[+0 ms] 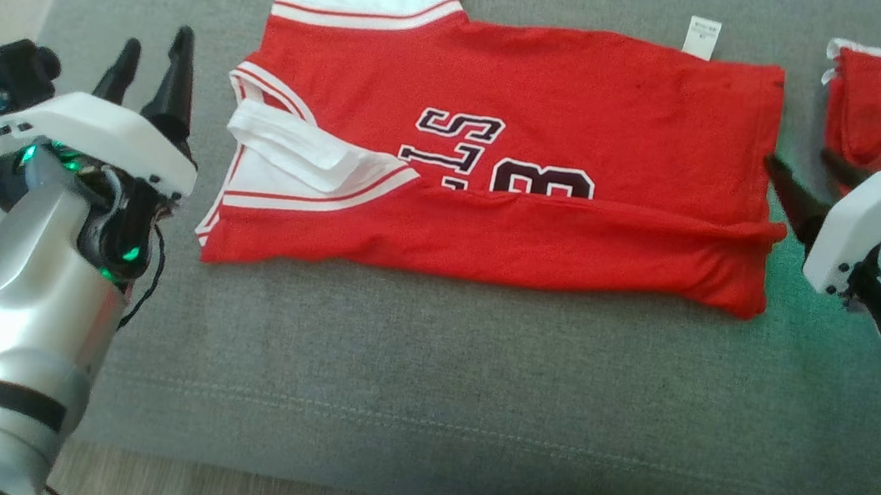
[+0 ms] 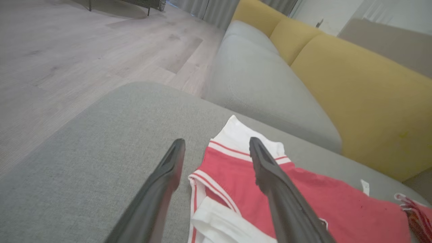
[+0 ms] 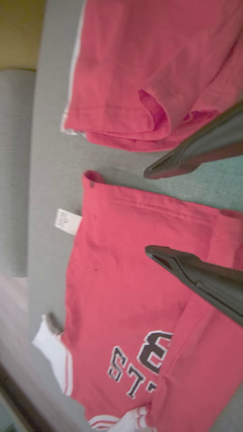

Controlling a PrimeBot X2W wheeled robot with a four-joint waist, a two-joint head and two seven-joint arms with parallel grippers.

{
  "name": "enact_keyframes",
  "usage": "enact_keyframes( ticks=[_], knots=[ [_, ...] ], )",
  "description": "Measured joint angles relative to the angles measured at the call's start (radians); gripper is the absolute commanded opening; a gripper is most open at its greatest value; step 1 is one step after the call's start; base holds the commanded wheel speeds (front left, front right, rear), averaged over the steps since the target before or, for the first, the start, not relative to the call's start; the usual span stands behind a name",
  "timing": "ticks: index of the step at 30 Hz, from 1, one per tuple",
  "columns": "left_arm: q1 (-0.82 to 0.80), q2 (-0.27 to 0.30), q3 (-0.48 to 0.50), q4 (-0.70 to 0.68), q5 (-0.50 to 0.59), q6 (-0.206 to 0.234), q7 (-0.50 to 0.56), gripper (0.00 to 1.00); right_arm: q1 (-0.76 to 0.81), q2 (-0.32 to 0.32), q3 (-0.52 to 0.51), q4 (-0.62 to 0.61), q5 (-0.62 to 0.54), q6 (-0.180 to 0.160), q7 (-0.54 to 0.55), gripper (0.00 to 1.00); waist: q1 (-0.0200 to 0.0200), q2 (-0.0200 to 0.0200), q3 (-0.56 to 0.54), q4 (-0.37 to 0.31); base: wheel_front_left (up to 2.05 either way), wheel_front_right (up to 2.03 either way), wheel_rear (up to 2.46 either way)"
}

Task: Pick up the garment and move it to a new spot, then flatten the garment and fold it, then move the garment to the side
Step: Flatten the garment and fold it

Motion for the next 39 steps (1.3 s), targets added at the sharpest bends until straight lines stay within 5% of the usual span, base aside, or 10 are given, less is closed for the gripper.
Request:
enact_keyframes(
  ticks=[5, 11, 17, 25, 31, 39],
  knots=[
    [0.031, -0.031, 0.080, -0.081, 0.019, 0.030, -0.019, 1.00, 0.007, 0.004, -0.024, 0.018, -0.032, 0.000, -0.148, 1.00, 0.0000, 0.0000, -0.026, 0.007, 0.00, 0.00, 0.00],
    [0.215, -0.111, 0.267, -0.375, 0.221, 0.082, -0.020, 1.00, 0.067, 0.019, -0.105, 0.022, -0.082, 0.000, -0.262, 1.00, 0.0000, 0.0000, -0.082, 0.021, 0.00, 0.00, 0.00],
    [0.437, -0.187, 0.357, -0.565, 0.400, 0.082, -0.023, 1.00, 0.208, 0.063, -0.420, -0.148, -0.301, 0.000, -0.266, 1.00, 0.0000, 0.0000, -0.137, 0.030, 0.00, 0.00, 0.00],
    [0.621, -0.198, 0.371, -0.707, 0.482, 0.088, -0.027, 1.00, 0.614, 0.275, -0.725, -0.413, -0.607, 0.000, -0.267, 1.00, 0.0000, 0.0000, -0.193, 0.036, 0.00, 0.00, 0.00],
    [0.703, -0.197, 0.309, -0.738, 0.499, 0.123, -0.027, 1.00, 0.739, 0.383, -0.812, -0.505, -0.710, 0.000, -0.267, 1.00, 0.0000, 0.0000, -0.203, 0.027, 0.00, 0.00, 0.00],
    [0.742, -0.196, 0.302, -0.736, 0.499, 0.156, -0.027, 1.00, 0.781, 0.425, -0.826, -0.536, -0.755, 0.000, -0.267, 1.00, 0.0000, 0.0000, -0.206, -0.002, 0.00, 0.00, 0.00]
  ],
)
